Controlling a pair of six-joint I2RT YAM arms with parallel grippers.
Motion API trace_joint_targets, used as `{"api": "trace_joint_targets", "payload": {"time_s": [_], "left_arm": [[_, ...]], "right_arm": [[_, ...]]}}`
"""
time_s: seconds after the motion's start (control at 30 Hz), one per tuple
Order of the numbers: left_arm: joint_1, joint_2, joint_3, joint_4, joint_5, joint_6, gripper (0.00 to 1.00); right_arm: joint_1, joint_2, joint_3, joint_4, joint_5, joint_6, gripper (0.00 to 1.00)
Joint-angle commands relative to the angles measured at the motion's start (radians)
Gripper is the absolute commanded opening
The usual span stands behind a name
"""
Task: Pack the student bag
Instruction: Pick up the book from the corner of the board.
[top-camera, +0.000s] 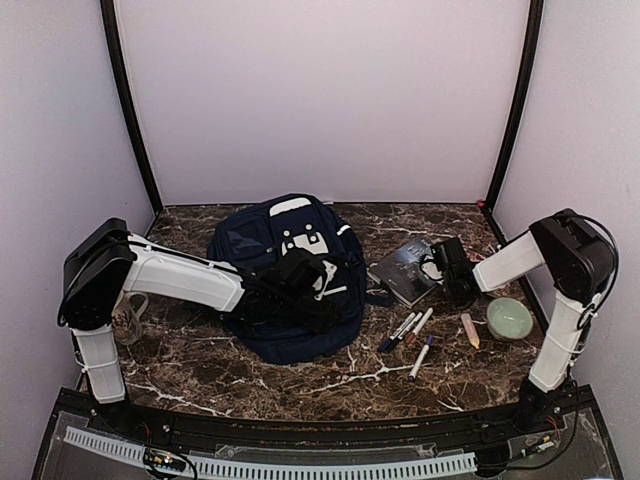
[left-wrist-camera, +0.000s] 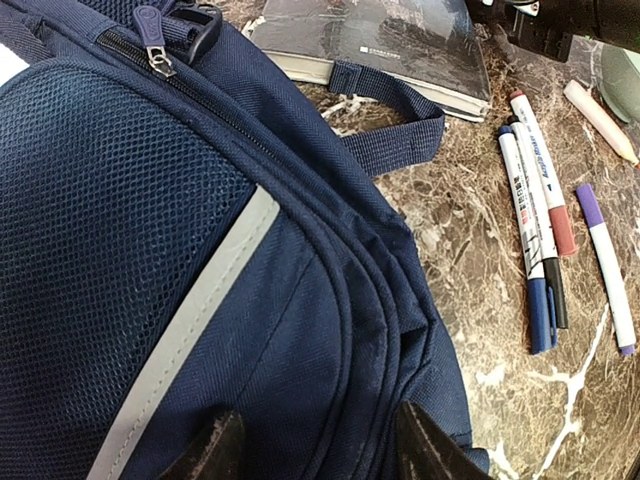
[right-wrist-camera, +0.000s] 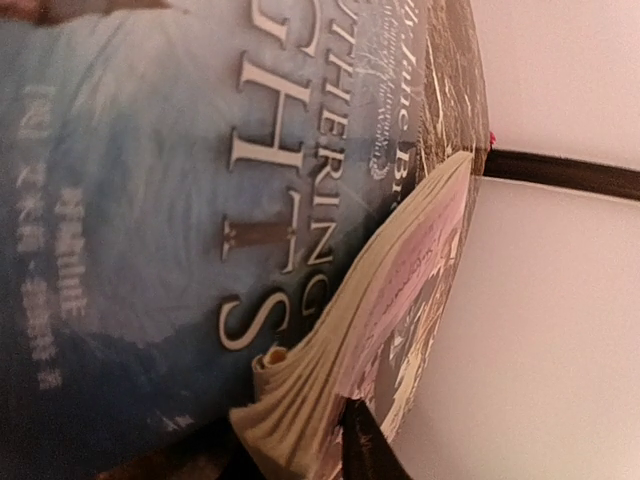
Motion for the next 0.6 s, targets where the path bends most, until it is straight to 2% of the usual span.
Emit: {"api": "trace_joint_targets", "payload": {"time_s": [0.0,0.13,0.3,0.47,0.57], "left_arm": [[0.009,-0.058,-0.011,-0.073,-0.045,0.012,0.53],[0.009,-0.069,-0.009,-0.070,-0.046,0.013,0.53],[0.009,-0.069,0.021,-0.078,-0.030,-0.007,0.53],[0.010,-0.100,0.081,-0.145,-0.020,-0.057,0.55],[0.036,-0.137,0.106,-0.174,0.062,-0.120,0.57]], "right_arm": [[-0.005,-0.077,0.052,-0.154,-0.020,0.014,0.16],[-0.003,-0.154,0.134,-0.298,-0.025,0.039,0.10],[0.013,-0.249,0.265,-0.435,-0.107,0.067,0.00],[0.084,-0.335,0.374,-0.520,-0.204,0.050,0.00],[0.143,-0.370,0.457,-0.584,-0.287,0.054,0.00]]}}
